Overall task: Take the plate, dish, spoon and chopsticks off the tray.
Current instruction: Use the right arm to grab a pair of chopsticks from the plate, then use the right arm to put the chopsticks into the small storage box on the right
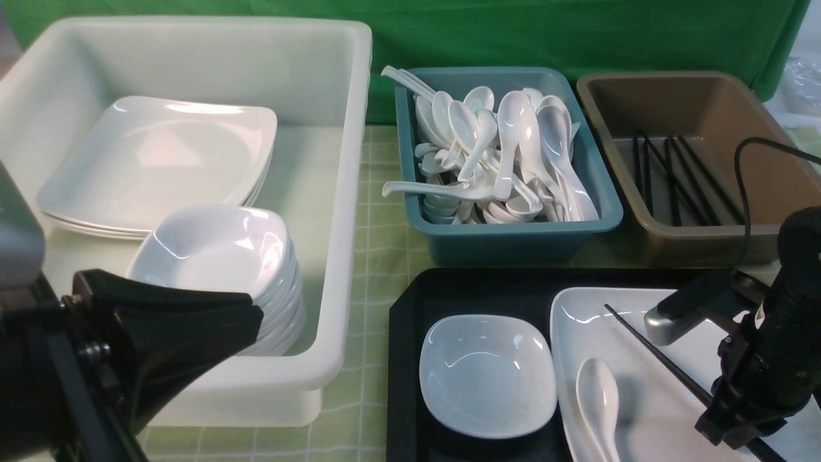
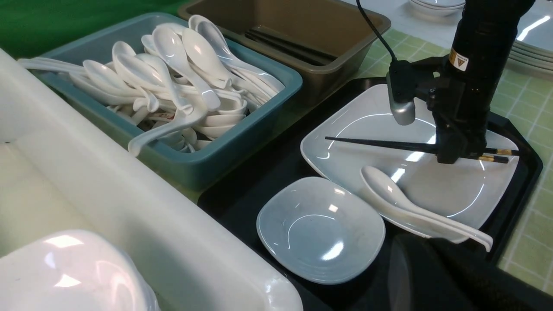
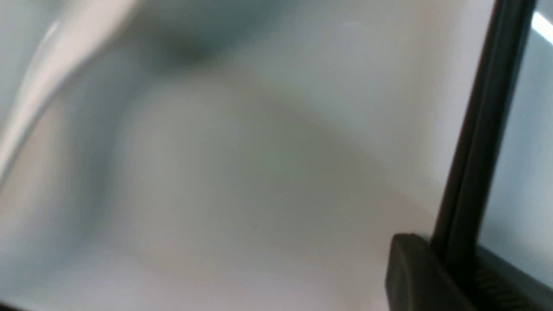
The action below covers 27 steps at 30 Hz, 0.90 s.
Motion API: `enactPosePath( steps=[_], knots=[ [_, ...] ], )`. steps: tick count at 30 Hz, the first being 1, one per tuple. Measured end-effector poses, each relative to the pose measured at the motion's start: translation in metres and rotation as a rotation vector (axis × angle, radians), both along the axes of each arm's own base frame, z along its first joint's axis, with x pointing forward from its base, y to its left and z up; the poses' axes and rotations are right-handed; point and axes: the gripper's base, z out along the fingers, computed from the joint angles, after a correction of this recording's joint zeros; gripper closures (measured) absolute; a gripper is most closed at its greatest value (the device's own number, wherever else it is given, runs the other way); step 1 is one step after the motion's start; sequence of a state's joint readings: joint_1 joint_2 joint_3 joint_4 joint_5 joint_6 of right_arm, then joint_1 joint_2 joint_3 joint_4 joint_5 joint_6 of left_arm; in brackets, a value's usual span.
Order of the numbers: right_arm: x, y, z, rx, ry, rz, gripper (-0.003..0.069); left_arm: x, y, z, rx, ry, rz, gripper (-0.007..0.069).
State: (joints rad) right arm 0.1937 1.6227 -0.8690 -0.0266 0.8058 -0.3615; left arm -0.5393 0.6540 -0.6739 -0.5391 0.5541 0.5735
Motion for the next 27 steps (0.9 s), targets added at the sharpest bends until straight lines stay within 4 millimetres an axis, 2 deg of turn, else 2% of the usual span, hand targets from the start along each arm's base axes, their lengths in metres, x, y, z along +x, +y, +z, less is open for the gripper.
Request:
enactPosePath(
  steps=[6,9,10,13,16,20,21,22,24,27],
  knots=[
    [-0.022,0.004,0.046,0.108,-0.088,-0.009,0.0583,0.003,0.001,0.004,-0.03,-0.044,0.032,0.0601],
    [-0.03,0.005,0.06,0.134,-0.075,-0.018,0.0583,0.004,0.001,0.006,-0.038,-0.055,0.04,0.0601],
    [-0.035,0.007,0.071,0.157,-0.045,-0.026,0.0583,0.005,0.001,0.006,-0.042,-0.061,0.044,0.0601],
    [-0.034,0.012,0.083,0.212,-0.024,-0.044,0.0583,0.005,0.001,0.006,-0.043,-0.063,0.046,0.0601],
    [-0.025,0.019,0.099,0.276,-0.075,-0.08,0.0583,0.005,0.001,0.007,-0.045,-0.064,0.046,0.0601],
    [0.008,0.019,0.126,0.349,-0.174,-0.162,0.0583,0.005,0.001,0.008,-0.057,-0.067,0.051,0.0601],
    [0.023,0.016,0.133,0.377,-0.2,-0.191,0.0583,0.005,0.001,0.008,-0.065,-0.068,0.054,0.0601],
    [0.025,0.015,0.132,0.375,-0.195,-0.196,0.0583,0.005,0.001,0.008,-0.066,-0.068,0.054,0.0601],
    [0.059,0.0,0.144,0.424,-0.251,-0.272,0.0583,0.005,0.001,0.009,-0.084,-0.065,0.058,0.0601],
    [0.099,-0.021,0.145,0.452,-0.295,-0.347,0.0583,0.005,0.001,0.01,-0.107,-0.057,0.06,0.0601]
  ],
)
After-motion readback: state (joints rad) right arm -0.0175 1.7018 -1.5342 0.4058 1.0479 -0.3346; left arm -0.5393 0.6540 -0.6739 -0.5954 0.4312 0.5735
